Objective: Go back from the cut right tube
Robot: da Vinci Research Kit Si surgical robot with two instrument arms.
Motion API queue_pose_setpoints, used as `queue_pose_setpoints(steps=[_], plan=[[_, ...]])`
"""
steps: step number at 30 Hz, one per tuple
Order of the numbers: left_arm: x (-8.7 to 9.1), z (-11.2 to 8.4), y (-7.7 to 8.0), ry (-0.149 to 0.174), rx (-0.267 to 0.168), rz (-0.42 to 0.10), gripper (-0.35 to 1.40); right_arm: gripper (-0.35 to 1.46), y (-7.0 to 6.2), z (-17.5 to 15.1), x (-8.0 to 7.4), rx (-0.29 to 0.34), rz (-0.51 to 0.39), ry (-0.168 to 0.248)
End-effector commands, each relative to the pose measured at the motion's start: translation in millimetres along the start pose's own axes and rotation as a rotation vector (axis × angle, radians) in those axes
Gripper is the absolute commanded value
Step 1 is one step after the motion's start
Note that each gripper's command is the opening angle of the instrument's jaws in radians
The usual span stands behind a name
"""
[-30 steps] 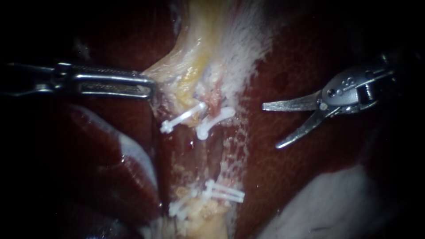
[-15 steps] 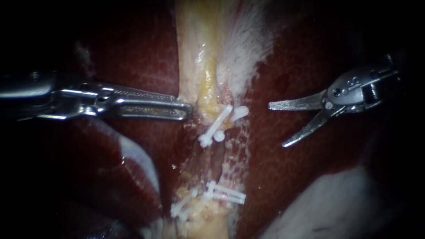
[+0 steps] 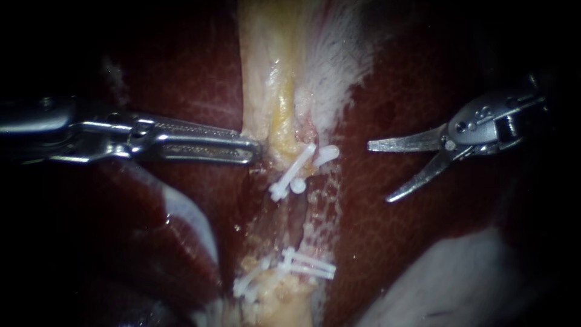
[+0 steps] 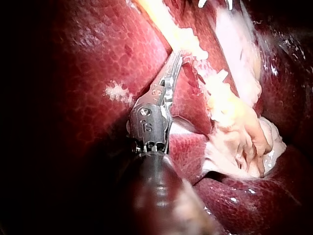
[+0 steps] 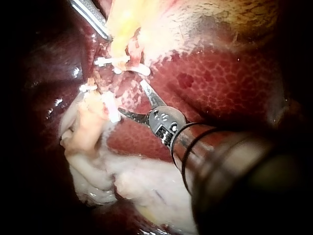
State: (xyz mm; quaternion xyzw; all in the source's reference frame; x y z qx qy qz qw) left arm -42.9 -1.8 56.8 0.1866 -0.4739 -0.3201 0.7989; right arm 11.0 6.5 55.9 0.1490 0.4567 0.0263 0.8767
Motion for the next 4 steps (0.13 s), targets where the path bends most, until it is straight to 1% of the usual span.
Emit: queue_pose_setpoints(steps=[1,4], plan=[[0.0,0.0,0.0,0.0,0.0,0.0,-0.35,1.43,0.0,0.0,0.0,0.0,0.0,0.0],[0.0,0.0,0.1,0.0,0.001,-0.006,-0.35,1.43,0.0,0.0,0.0,0.0,0.0,0.0]])
